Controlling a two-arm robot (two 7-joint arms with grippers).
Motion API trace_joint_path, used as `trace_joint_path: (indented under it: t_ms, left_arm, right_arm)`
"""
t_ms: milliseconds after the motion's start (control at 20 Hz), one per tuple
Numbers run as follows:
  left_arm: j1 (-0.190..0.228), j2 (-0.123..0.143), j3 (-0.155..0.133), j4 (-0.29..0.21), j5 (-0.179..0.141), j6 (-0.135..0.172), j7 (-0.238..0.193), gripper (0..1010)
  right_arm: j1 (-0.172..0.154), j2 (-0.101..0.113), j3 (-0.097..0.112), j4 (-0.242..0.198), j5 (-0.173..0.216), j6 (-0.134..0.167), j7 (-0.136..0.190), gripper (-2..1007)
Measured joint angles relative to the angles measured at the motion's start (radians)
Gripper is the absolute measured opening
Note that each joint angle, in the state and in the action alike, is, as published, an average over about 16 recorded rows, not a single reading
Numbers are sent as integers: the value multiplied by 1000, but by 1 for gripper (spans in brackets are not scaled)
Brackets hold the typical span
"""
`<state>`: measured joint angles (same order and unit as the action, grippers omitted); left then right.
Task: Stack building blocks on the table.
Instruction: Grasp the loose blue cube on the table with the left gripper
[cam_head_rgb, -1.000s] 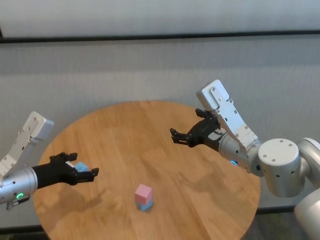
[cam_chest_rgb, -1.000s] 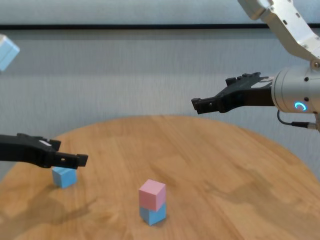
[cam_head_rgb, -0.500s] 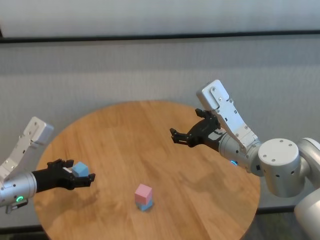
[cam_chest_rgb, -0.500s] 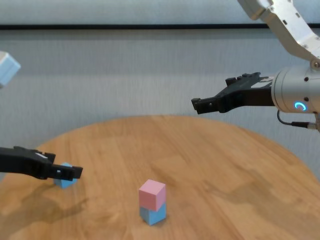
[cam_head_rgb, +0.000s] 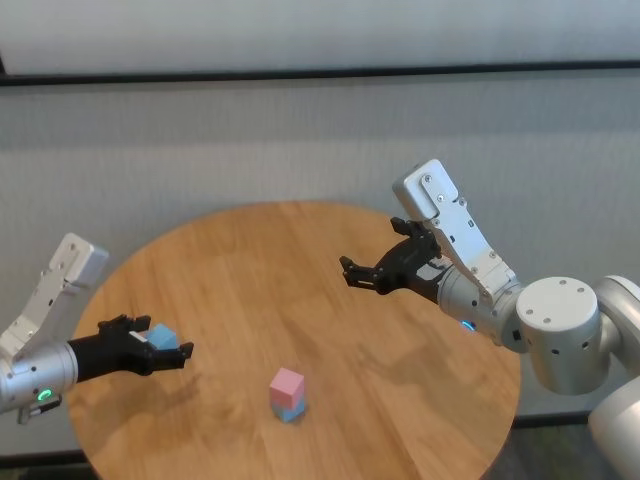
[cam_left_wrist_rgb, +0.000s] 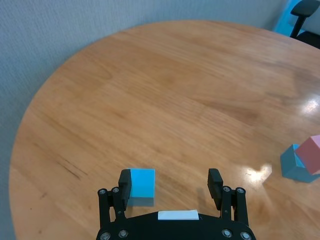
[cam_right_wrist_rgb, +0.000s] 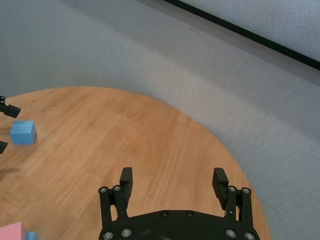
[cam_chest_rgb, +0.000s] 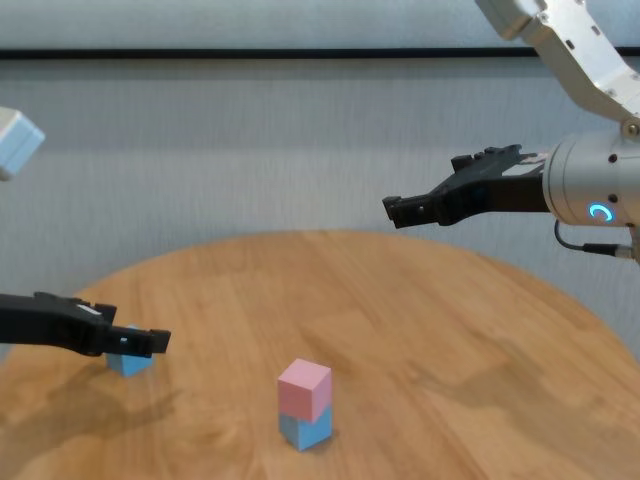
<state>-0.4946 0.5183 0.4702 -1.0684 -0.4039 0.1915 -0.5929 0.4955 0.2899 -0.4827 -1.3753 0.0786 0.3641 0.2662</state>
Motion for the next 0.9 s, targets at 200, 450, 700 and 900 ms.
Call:
trace_joint_path:
  t_ms: [200,450,700,900]
  left_arm:
    - [-9,-12,-3,29,6,-11,-4,1003]
    - [-18,-26,-9,62,15,-21,-4,1003]
    - [-23,-36,-16,88,26,-26,-2,1003]
    - [-24,-42,-23,99,33,-29,3,1003]
  right_arm:
    - [0,0,0,0,0,0,0,1005]
    - [0,0,0,0,0,0,0,1005]
    - [0,0,0,0,0,0,0,1005]
    - [0,0,0,0,0,0,0,1005]
